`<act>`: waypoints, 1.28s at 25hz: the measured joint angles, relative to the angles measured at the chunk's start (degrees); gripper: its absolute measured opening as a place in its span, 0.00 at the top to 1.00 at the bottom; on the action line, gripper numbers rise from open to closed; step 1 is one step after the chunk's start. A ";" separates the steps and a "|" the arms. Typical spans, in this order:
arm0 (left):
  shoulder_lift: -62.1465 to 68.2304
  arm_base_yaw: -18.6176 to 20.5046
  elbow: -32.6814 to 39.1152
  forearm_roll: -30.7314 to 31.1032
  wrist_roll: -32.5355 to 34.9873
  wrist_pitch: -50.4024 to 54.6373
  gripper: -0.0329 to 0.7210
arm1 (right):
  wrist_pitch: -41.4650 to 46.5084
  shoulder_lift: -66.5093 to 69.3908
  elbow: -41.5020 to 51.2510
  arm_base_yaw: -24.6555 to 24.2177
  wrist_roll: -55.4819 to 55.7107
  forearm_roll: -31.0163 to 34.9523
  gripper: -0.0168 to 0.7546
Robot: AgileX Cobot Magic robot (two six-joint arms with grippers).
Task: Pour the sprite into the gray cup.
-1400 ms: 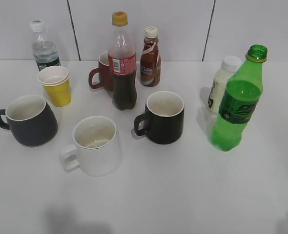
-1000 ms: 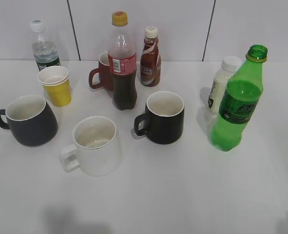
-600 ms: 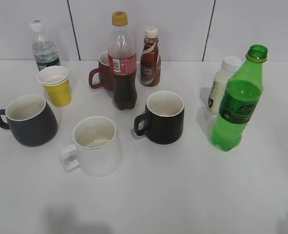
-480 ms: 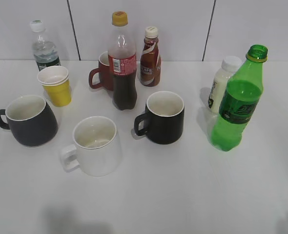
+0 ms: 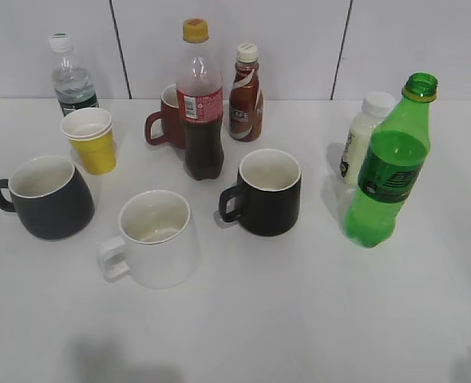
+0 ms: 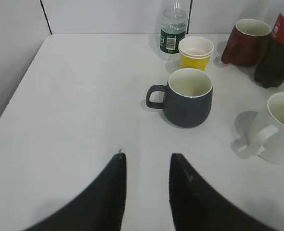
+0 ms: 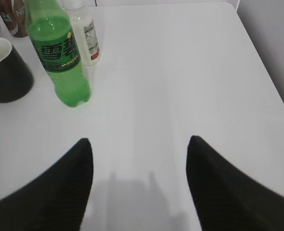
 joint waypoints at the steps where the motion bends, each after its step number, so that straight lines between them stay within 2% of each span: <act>1: 0.00 0.00 0.00 0.00 0.00 0.00 0.64 | 0.00 0.00 0.00 0.00 0.00 0.00 0.38; 4: 2.87 0.00 -0.65 -0.20 0.00 -2.06 0.64 | 0.00 0.00 0.00 0.00 0.00 0.00 0.38; 6: 6.00 0.00 -0.94 0.63 0.00 -9.96 0.64 | 0.00 0.00 0.00 0.00 0.00 0.00 0.38; 11: 19.04 0.00 4.58 5.85 0.00 -45.70 0.64 | 0.00 0.00 0.00 0.00 0.00 0.00 0.38; 15: 35.05 0.00 12.71 5.06 0.00 -67.24 0.64 | 0.00 0.00 0.00 0.00 0.00 0.00 0.38; 19: 54.81 1.97 18.81 4.69 0.00 -89.09 0.64 | -0.05 0.00 0.00 0.00 0.00 0.05 0.38; 22: 66.30 3.52 18.45 4.51 -0.05 -97.15 0.64 | -0.05 0.00 0.00 0.00 0.00 0.05 0.38; 29: 85.36 4.95 17.70 8.95 -0.17 -104.53 0.64 | -0.05 0.00 0.00 0.00 0.00 0.10 0.38; 32: 92.12 7.21 17.64 10.93 -0.17 -110.18 0.64 | -0.05 0.00 0.00 0.00 0.00 0.10 0.38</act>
